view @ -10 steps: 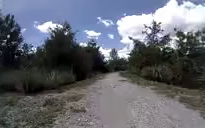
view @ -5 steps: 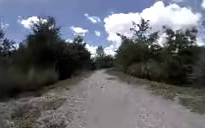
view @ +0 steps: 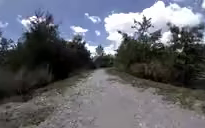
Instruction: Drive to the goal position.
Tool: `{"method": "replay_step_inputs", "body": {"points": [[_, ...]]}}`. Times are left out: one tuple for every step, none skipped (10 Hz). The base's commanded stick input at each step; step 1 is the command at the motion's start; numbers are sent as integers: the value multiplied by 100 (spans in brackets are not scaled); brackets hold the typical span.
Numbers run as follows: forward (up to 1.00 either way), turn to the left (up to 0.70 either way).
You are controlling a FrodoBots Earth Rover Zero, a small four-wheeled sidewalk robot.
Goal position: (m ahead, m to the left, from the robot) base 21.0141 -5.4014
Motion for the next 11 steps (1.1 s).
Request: {"method": "replay_step_inputs", "body": {"points": [[70, 35], [70, 17], [70, 0], [70, 0], [70, 0], [70, 0], [70, 0], [70, 0], [70, 0], [70, 0], [70, 0]]}}
